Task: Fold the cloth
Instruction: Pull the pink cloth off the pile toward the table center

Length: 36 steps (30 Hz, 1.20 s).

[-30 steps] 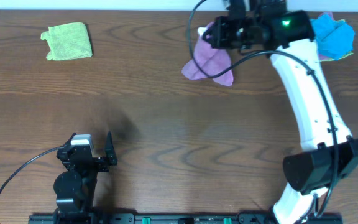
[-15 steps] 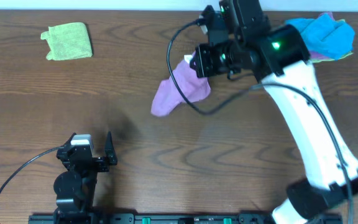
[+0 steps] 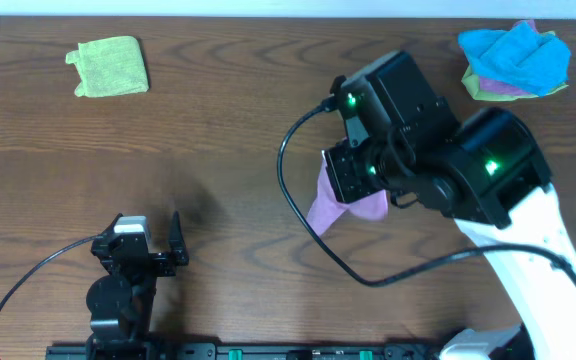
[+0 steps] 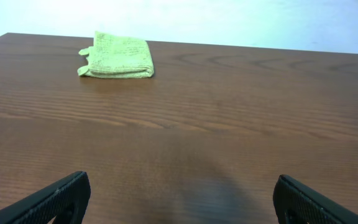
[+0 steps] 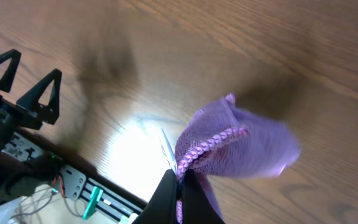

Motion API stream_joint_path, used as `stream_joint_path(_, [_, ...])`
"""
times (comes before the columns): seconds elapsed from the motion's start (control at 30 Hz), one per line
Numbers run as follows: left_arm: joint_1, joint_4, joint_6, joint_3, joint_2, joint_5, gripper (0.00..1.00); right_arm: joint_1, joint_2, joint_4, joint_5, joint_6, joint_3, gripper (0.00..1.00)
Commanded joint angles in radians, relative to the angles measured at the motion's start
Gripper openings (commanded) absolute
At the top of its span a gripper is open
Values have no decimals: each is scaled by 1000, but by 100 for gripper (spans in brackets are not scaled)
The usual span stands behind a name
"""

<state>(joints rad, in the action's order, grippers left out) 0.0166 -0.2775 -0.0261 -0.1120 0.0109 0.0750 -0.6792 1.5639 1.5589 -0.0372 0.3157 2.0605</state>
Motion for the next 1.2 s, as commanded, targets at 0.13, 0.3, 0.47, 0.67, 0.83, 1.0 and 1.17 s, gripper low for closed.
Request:
stream_joint_path(0.13, [-4, -4, 3, 26, -6, -3, 95, 24, 55, -30, 78, 0, 11, 2])
stream_joint_path(0.3, [-4, -4, 4, 26, -6, -3, 95, 30, 156, -94, 3, -45, 11, 2])
stream_joint_path(0.47, [-4, -4, 3, 26, -6, -3, 95, 4, 182, -159, -97, -64, 11, 1])
stream_joint_path(0.67, [-4, -4, 4, 26, -6, -3, 95, -64, 182, -208, -200, -70, 11, 2])
stream_joint_path(0.83, [-4, -4, 4, 26, -6, -3, 95, -107, 182, -205, -200, -70, 11, 2])
stream_joint_path(1.0, [-4, -4, 3, 26, -6, -3, 95, -93, 190, -211, -148, -96, 11, 2])
stream_joint_path(1.17, [-4, -4, 3, 26, -6, -3, 95, -29, 240, -245, -95, -116, 11, 1])
